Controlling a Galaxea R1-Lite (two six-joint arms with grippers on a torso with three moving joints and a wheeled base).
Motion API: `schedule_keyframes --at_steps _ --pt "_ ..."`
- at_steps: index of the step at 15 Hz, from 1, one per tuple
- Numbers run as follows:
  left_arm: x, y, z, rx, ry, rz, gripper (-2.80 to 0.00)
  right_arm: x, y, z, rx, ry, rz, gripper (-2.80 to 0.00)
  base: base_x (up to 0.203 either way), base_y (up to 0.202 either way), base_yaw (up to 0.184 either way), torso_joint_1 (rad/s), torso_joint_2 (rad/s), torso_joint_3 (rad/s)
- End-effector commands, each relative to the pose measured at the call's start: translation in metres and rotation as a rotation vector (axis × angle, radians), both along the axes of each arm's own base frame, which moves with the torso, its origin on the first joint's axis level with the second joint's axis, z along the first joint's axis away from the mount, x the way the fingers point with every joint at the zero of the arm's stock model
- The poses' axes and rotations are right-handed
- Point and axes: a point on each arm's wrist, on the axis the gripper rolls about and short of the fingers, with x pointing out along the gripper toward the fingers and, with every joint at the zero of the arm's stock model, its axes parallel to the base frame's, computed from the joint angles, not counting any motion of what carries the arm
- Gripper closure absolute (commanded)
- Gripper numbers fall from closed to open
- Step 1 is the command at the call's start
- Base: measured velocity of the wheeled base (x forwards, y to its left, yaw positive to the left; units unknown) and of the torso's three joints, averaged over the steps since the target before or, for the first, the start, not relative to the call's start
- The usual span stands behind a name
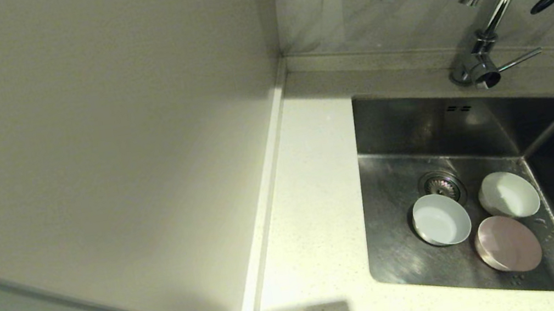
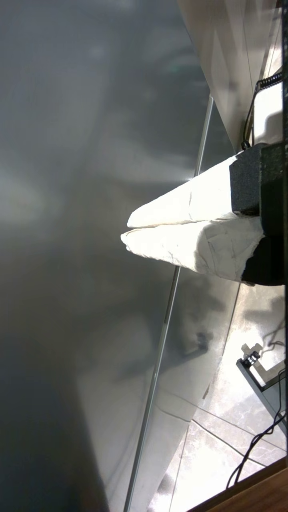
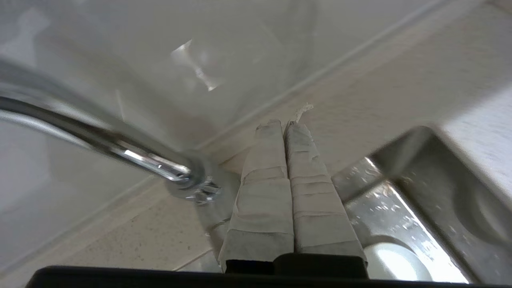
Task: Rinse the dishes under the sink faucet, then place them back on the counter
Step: Turn on the faucet
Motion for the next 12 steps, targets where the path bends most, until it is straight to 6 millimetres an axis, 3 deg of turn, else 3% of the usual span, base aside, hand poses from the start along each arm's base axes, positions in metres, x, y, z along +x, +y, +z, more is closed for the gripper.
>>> schedule_keyframes --at_steps 1,12 --pt "0.000 0.000 0.000 0.001 -0.004 0.001 0.00 0.016 -0.002 -0.012 0.001 0.029 0.000 0.00 0.000 0.000 0.000 0.000 0.00 0.000" --pt "0.000 0.000 0.000 0.000 -0.004 0.001 0.00 0.057 -0.003 -0.038 -0.010 0.076 0.011 0.00 0.000 0.000 0.000 0.000 0.00 0.000"
